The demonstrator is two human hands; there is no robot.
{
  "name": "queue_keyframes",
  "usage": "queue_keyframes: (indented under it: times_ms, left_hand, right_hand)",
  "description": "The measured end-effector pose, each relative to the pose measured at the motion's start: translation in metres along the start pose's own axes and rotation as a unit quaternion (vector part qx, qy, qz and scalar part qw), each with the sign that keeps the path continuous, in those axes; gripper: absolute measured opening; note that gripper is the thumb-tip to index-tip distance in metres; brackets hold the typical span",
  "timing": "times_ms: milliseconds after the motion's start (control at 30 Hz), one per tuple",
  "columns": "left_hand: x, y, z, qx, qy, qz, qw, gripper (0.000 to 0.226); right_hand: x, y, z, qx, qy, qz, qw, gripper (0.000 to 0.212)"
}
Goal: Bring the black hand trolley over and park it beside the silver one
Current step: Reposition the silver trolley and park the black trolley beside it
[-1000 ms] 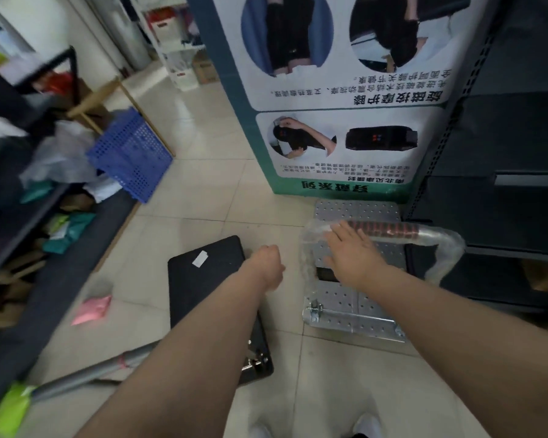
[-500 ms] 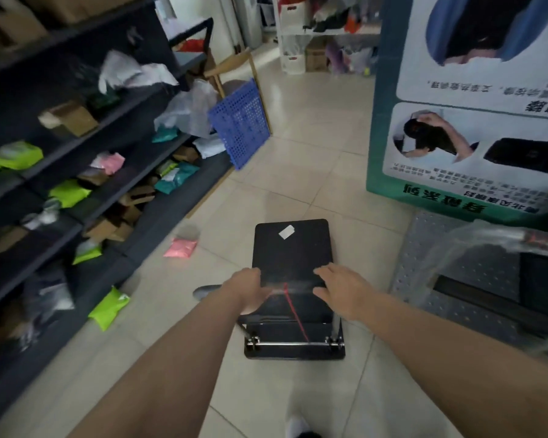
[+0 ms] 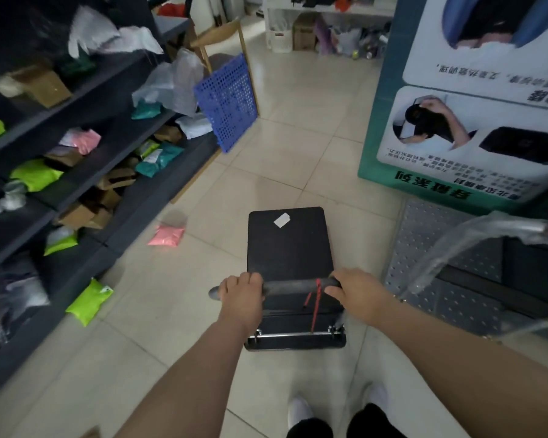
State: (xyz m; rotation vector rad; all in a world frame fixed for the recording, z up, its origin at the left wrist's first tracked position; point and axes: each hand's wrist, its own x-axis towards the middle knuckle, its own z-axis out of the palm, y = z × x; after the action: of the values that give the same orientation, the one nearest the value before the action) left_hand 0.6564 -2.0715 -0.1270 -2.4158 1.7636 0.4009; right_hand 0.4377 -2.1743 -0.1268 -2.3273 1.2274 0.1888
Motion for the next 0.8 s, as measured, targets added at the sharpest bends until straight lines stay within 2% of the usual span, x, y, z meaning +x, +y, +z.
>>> queue_keyframes:
  times_ms: [267, 400, 800]
  left_hand:
    - [0.018, 0.015, 0.0, 0.008, 0.017, 0.017, 1.0, 0.02]
    - [0.034, 0.021, -0.008, 0.032, -0.006, 0.034, 0.999, 0.026]
    - [0.099, 0.076, -0.029, 0.044, -0.017, 0.075, 0.996, 0.019]
  right_hand:
    - [0.004, 0.016, -0.005, 0.006, 0.026, 0.016, 1.0, 0.036]
    - [0.005, 0.024, -0.006, 0.014, 0.049, 0.025, 0.998, 0.035]
    - [0.031, 0.083, -0.035, 0.042, 0.072, 0.063, 0.995, 0.034]
